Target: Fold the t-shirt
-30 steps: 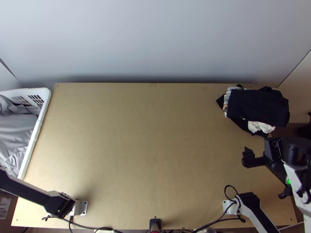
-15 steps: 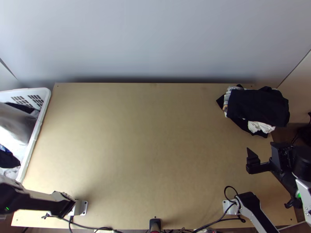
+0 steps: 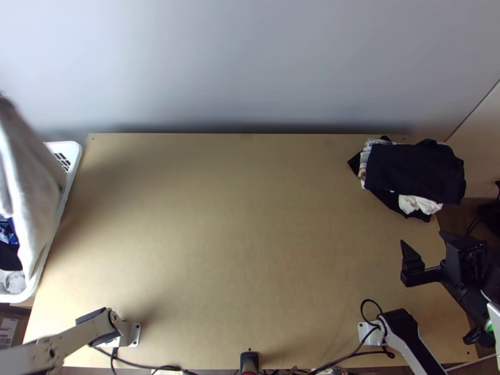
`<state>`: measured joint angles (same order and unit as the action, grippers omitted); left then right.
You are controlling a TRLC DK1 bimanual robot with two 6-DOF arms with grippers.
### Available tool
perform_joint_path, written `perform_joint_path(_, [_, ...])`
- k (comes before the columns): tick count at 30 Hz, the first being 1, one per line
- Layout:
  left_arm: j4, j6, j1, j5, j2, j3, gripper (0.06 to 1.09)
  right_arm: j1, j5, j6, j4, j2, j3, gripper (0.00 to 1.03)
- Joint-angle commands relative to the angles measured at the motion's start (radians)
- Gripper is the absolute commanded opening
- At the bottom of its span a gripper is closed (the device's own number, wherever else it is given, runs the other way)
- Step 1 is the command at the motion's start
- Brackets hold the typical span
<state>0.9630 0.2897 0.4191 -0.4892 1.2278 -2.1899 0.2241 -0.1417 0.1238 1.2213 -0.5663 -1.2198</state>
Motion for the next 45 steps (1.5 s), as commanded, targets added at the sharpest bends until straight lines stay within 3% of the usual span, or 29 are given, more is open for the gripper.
perform_joint_path(1, [0.016,0.123,-0.424,-0.002,-0.024,0.005,0.09,-0.009,0.014,-0.007,0.007,0.003,-0.014,0.99])
perform_joint_path(12, [-0.072,0.296,-0.711,0.000,0.072,-0.036,0.09,-0.046,0.021,-0.007,0.014,0.029,0.028,0.99])
perform_joint_path(23, [-0.084,0.144,-1.034,0.066,0.121,0.211,0.09,-0.069,0.021,0.000,0.027,0.060,0.062,0.99])
perform_joint_path(32, [-0.168,0.129,-1.304,0.081,0.168,0.392,0.09,-0.098,0.022,0.002,0.030,0.066,0.068,0.99])
perform_joint_path(38, [-0.273,0.117,-1.398,0.103,0.253,0.432,0.10,-0.117,0.021,0.007,0.032,0.065,0.075,0.99])
perform_joint_path(45, [-0.291,0.063,-1.501,0.103,0.377,0.415,0.09,-0.144,0.028,0.007,0.020,0.065,0.106,0.99])
